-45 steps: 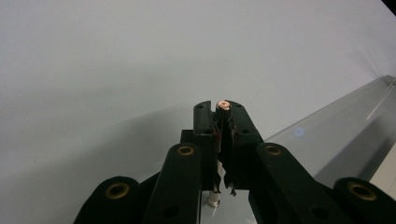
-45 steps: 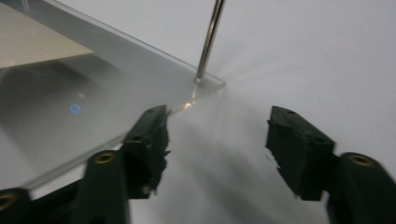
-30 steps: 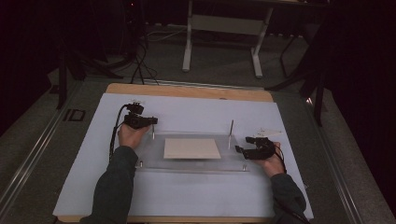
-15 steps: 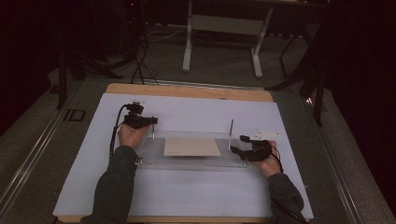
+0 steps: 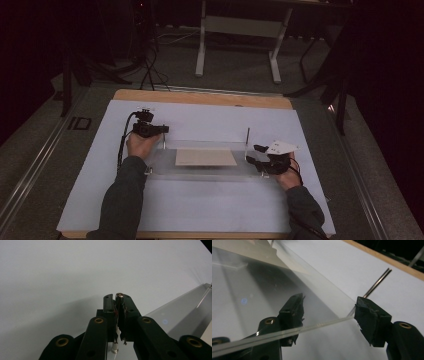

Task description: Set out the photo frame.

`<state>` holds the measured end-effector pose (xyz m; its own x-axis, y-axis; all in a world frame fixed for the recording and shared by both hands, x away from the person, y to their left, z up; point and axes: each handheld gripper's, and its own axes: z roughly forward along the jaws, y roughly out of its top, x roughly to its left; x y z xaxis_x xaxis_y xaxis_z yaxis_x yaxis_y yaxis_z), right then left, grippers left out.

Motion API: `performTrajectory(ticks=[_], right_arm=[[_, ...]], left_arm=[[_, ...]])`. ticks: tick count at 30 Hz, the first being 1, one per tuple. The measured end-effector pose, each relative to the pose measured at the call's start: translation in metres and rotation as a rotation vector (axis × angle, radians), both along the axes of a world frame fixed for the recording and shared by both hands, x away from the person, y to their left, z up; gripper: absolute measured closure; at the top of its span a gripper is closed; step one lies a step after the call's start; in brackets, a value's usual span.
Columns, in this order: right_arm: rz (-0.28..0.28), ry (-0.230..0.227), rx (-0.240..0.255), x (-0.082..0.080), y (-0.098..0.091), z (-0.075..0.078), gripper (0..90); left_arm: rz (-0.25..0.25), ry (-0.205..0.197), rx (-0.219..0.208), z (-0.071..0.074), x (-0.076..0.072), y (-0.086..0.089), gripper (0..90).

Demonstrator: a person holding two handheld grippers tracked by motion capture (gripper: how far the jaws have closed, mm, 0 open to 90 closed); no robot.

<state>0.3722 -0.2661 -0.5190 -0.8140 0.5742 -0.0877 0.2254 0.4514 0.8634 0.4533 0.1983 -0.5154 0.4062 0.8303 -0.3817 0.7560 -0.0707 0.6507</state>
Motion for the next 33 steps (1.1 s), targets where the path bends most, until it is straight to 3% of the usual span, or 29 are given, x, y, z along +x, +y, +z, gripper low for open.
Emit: performTrajectory(ticks=[6, 25, 29, 30, 33], right_arm=[[0.019, -0.018, 0.013, 0.000, 0.001, 0.000, 37.6], [0.062, -0.002, 0.096, 0.002, 0.002, 0.003, 39.6], [0.061, 0.004, 0.093, 0.003, 0.003, 0.005, 40.2], [0.059, 0.009, 0.095, 0.003, 0.003, 0.005, 40.3], [0.057, 0.012, 0.095, 0.003, 0.003, 0.005, 40.7]], left_arm=[[0.000, 0.004, -0.002, 0.000, 0.000, 0.000, 84.3], [0.006, 0.009, -0.011, -0.001, 0.001, 0.000, 82.6], [-0.006, 0.033, 0.012, -0.007, 0.003, -0.005, 81.2], [-0.005, 0.040, 0.040, -0.012, 0.004, -0.010, 80.2], [-0.018, 0.030, 0.029, -0.016, 0.004, -0.014, 79.7]])
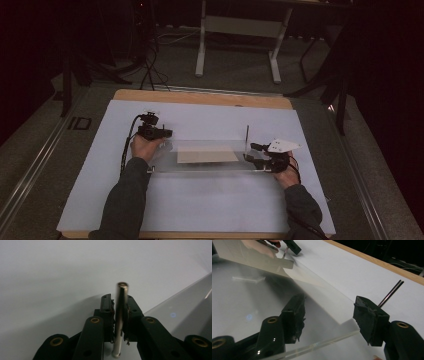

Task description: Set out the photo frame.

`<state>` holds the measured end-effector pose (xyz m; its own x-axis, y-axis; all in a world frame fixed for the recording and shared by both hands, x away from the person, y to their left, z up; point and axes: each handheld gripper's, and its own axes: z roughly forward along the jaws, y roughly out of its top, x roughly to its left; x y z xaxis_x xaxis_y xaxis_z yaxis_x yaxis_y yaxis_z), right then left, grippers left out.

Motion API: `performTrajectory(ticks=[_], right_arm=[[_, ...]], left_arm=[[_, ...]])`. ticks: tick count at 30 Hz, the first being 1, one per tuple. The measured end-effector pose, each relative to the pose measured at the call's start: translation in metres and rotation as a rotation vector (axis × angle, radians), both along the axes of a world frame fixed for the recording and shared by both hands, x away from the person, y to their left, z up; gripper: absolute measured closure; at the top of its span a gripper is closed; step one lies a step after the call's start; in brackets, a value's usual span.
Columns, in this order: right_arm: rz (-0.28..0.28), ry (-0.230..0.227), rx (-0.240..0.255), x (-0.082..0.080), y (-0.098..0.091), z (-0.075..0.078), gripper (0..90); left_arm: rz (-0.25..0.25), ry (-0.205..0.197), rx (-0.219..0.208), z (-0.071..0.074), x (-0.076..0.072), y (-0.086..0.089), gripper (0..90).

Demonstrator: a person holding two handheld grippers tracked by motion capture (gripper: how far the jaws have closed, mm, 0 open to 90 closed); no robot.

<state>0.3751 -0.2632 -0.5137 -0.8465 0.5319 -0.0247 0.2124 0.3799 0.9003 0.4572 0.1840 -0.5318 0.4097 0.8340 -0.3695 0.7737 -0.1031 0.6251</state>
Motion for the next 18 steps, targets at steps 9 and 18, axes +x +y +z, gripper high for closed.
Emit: performTrajectory(ticks=[9, 18], right_arm=[[-0.005, 0.009, -0.001, 0.000, 0.001, 0.002, 41.8], [-0.014, 0.021, -0.005, 0.001, 0.001, 0.005, 42.0]], left_arm=[[0.011, -0.037, -0.024, 0.006, -0.002, 0.006, 72.4], [-0.010, -0.114, 0.005, 0.016, -0.011, 0.010, 64.1]])
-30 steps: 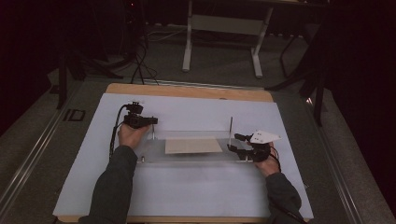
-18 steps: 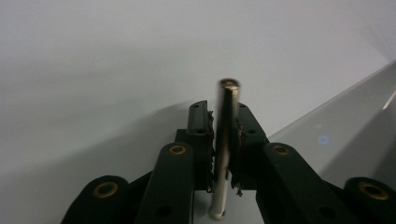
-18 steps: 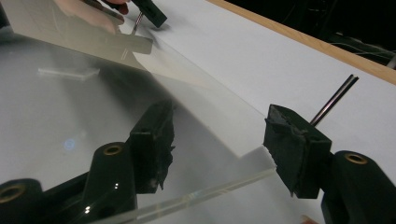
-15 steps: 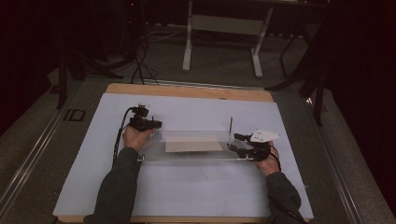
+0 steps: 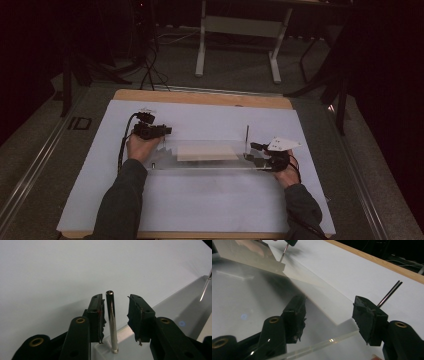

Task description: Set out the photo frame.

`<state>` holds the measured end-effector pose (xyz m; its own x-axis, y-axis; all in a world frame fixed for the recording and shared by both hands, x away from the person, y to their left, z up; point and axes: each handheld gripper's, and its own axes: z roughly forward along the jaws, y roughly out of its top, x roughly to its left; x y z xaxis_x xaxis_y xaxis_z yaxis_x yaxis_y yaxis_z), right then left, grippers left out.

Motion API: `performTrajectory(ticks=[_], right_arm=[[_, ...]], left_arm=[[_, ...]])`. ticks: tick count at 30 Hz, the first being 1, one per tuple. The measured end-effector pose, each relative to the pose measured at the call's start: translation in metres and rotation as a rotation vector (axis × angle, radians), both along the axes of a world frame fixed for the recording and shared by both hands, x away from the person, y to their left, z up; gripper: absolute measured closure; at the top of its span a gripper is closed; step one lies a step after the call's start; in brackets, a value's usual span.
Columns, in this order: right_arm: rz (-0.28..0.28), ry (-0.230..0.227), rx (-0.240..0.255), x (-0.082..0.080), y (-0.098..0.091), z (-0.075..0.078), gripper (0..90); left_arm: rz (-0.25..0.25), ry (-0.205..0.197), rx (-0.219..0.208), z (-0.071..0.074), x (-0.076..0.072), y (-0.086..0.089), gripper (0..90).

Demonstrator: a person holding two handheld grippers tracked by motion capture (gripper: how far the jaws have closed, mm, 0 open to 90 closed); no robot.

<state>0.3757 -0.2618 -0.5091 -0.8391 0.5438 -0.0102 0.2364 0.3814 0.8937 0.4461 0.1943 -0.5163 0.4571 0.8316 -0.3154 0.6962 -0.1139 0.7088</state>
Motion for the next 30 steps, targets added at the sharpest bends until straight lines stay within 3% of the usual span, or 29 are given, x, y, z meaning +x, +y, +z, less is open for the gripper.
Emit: performTrajectory(ticks=[5, 10, 30], right_arm=[[-0.005, 0.005, 0.003, 0.001, 0.000, 0.001, 42.1], [-0.009, 0.014, 0.002, 0.002, 0.001, 0.003, 42.4], [-0.016, 0.062, -0.008, 0.008, 0.002, 0.012, 43.7]], left_arm=[[0.004, -0.047, 0.014, 0.006, -0.007, 0.010, 64.1], [0.002, -0.096, 0.001, 0.015, -0.015, 0.017, 64.2], [-0.046, -0.141, -0.010, 0.023, -0.023, 0.020, 63.7]])
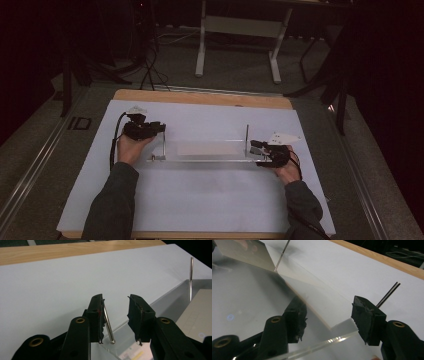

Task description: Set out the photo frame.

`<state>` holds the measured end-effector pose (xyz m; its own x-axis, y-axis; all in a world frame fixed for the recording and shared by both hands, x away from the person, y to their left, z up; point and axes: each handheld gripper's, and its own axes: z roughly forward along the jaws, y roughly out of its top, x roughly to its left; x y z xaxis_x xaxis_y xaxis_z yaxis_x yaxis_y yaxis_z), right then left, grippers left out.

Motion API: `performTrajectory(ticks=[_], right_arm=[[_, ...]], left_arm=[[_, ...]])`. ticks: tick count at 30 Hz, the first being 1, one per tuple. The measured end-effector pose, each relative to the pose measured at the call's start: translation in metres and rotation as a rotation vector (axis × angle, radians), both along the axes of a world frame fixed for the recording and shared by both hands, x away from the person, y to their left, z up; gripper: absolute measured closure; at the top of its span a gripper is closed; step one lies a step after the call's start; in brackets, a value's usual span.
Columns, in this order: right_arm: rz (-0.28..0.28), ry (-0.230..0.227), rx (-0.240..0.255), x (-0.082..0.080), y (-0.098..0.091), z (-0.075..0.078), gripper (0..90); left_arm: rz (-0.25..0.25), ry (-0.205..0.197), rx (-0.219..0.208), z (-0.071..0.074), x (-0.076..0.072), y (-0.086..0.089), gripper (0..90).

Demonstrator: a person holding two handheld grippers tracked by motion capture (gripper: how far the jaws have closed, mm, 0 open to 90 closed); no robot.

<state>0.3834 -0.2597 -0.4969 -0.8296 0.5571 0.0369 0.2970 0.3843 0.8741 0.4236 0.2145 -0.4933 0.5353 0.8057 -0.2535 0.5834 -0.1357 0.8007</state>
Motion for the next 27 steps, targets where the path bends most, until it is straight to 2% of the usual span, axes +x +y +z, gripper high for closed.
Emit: performTrajectory(ticks=[2, 9, 12, 27], right_arm=[[-0.005, 0.012, -0.001, 0.002, 0.000, 0.002, 43.9], [-0.019, 0.024, -0.001, 0.006, 0.002, 0.008, 44.3], [-0.023, 0.027, 0.005, 0.007, 0.002, 0.009, 44.3], [-0.036, 0.066, 0.022, 0.019, 0.003, 0.018, 44.5]], left_arm=[[0.005, -0.008, -0.013, 0.002, -0.001, 0.003, 63.7], [0.000, -0.025, -0.009, 0.006, -0.005, 0.007, 63.6], [0.006, -0.040, -0.039, 0.007, -0.007, 0.012, 63.7], [-0.017, -0.073, -0.034, 0.012, -0.013, 0.019, 63.5]])
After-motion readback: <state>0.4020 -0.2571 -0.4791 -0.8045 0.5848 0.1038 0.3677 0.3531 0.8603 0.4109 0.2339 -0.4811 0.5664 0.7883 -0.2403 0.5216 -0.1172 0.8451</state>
